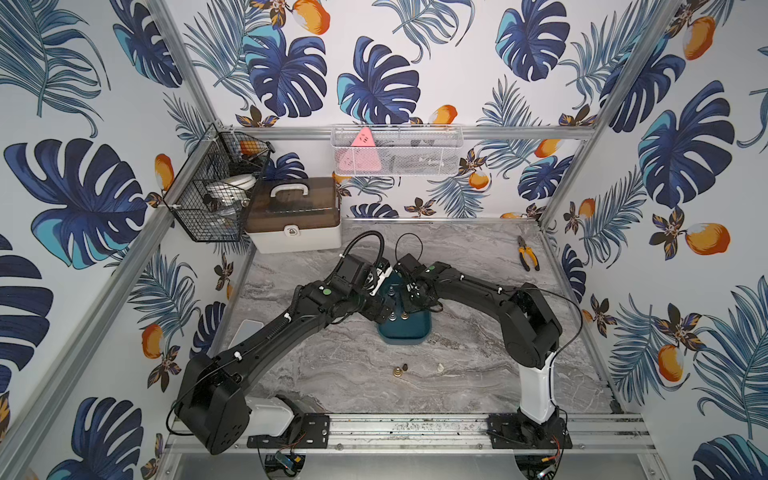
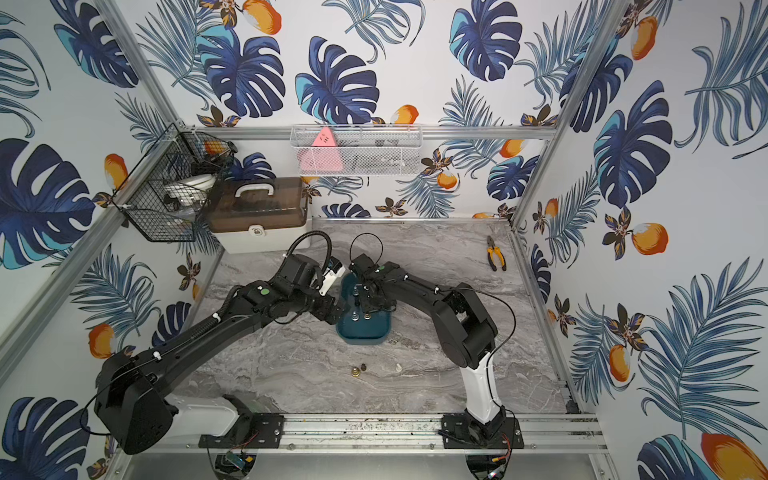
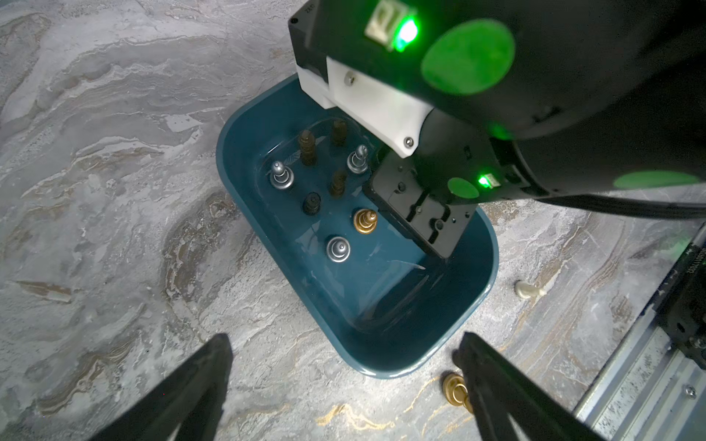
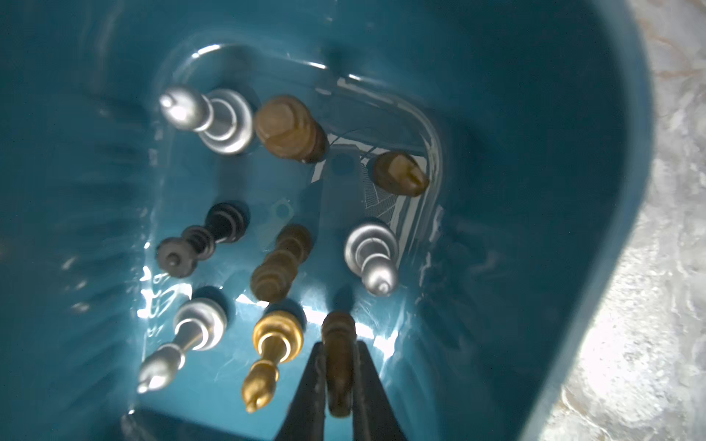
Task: Put the chess pieces into the storage box
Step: Place the chess piece in the storage box.
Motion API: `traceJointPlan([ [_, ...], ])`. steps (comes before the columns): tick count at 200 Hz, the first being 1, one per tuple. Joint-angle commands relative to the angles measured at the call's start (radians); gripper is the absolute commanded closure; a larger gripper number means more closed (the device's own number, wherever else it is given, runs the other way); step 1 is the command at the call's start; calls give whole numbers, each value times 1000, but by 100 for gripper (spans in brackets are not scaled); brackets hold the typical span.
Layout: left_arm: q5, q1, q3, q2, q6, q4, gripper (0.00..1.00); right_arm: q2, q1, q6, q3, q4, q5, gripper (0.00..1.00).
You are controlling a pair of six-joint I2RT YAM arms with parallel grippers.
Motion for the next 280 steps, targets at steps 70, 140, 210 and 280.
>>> traceJointPlan([
  [70, 9, 2, 8, 12, 8, 1, 4, 45, 1, -16, 11, -9, 42, 88],
  [140, 9, 3, 6, 4, 7, 4, 4, 42, 7, -15, 28, -30, 64, 88],
  [210, 11, 4, 8, 8, 6, 1, 4, 41, 19, -19, 40, -52, 73, 88],
  [280, 11, 4, 10, 10, 6, -3, 4, 56, 32, -18, 42, -40, 62, 83],
])
